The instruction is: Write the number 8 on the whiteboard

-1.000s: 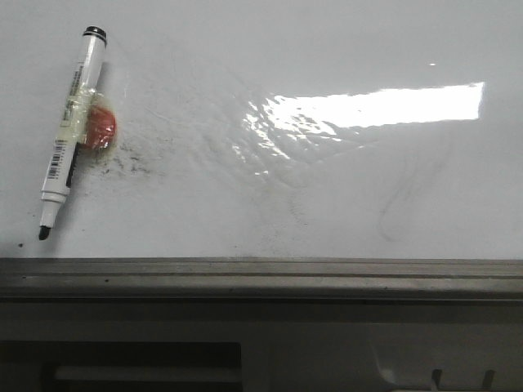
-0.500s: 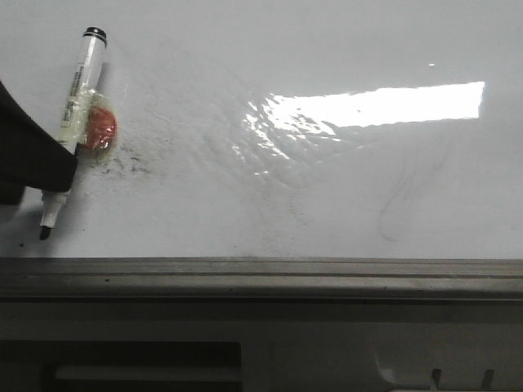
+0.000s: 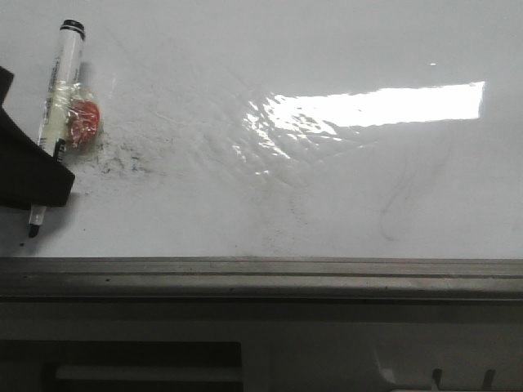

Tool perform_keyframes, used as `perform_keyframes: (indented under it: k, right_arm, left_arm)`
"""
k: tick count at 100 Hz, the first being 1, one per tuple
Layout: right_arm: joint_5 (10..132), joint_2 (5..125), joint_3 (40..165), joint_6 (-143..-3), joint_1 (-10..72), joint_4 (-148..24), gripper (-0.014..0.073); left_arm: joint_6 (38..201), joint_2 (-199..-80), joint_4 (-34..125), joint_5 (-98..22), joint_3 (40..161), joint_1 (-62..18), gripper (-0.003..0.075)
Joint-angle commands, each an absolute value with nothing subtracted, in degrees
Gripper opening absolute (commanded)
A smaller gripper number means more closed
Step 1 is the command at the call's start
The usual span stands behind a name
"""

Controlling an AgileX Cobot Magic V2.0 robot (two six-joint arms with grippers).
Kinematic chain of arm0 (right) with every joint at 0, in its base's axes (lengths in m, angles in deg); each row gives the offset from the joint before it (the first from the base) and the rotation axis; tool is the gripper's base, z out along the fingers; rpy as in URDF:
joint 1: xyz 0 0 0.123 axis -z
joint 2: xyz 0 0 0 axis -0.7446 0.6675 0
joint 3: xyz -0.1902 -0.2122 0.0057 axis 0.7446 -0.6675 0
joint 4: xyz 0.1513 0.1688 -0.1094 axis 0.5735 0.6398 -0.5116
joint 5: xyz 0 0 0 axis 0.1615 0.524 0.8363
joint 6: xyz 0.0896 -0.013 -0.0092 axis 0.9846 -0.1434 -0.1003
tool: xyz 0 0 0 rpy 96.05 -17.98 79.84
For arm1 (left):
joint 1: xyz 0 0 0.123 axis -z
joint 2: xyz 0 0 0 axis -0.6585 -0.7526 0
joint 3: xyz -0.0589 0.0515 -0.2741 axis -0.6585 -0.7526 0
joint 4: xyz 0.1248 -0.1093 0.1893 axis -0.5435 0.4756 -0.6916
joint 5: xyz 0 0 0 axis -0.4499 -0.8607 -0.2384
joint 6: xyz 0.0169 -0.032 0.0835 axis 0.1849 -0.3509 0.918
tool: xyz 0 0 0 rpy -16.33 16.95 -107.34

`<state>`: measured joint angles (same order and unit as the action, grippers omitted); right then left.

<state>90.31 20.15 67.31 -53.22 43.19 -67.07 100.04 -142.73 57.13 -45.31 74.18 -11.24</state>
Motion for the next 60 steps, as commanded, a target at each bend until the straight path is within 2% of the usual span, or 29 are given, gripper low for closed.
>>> perform_keyframes:
  k: [1, 35, 60]
  right_arm:
    - [85.72, 21.35, 69.3, -53.73, 42.19, -65.36, 0.0376]
    - [85.72, 21.35, 69.3, -66.42, 35.29, -54.23, 0.0376]
    - [85.72, 25.55, 69.3, -77.02, 27.87, -45.64, 0.0376]
  left_arm:
    - [103.03, -141.85, 57.83, -43.28, 76.1, -8.74, -0.002]
    - [122.64, -141.16, 58.2, -47.59, 79.56, 4.24, -0.002]
    - [129.56, -141.16, 58.2, -47.37, 80.83, 6.86, -0.002]
